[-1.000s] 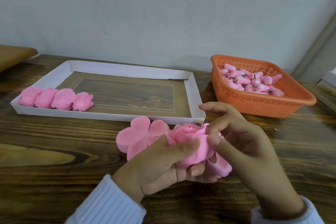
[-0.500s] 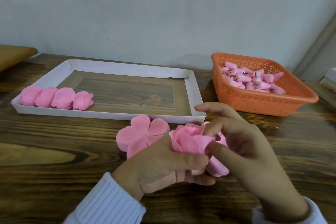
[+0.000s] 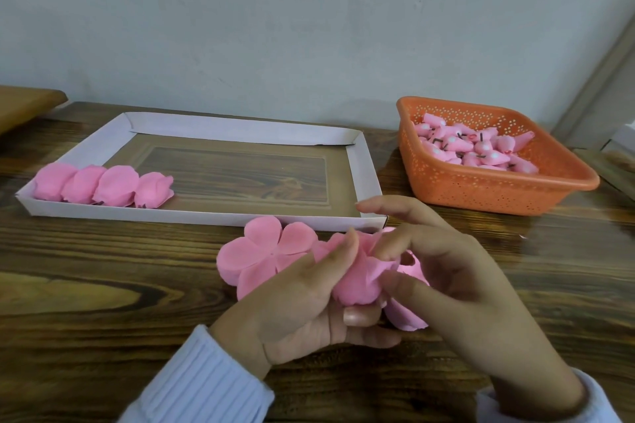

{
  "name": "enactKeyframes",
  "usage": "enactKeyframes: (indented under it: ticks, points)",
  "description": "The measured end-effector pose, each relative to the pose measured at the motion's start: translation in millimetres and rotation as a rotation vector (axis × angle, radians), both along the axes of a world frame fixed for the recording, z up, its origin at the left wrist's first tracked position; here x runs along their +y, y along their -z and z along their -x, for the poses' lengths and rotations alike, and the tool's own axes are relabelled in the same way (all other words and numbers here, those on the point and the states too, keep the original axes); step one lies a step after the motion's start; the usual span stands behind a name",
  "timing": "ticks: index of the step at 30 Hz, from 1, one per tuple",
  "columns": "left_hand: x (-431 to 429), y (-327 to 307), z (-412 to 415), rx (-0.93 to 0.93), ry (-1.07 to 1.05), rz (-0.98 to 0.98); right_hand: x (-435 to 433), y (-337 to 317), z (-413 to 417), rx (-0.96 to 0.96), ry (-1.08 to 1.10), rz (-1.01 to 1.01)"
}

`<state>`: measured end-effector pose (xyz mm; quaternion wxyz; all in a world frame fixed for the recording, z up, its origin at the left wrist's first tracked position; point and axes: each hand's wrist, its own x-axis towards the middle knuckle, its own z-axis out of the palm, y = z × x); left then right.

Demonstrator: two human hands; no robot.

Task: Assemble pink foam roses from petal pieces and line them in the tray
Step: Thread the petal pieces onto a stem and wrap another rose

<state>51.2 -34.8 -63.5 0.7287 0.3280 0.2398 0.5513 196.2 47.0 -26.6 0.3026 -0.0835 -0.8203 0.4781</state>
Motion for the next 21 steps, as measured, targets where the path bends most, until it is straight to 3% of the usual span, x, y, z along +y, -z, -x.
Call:
enactKeyframes:
  ticks: [10,15,21]
  points:
    - [2.1,-1.9,-1.3,-0.020,-0.067,0.108,0.9,-1.0,-4.4,-0.060,-0.052,-0.043]
    - [0.9,-3.9,-3.2,-0.017,-0.107,0.156,-2.1,-1.2,1.1,-0.079,0.084,-0.140]
    - [1.7,-5.6,-3.1,-0.041,-0.087,0.153,2.1,-0.1,-1.7,-0.110,-0.001,-0.079]
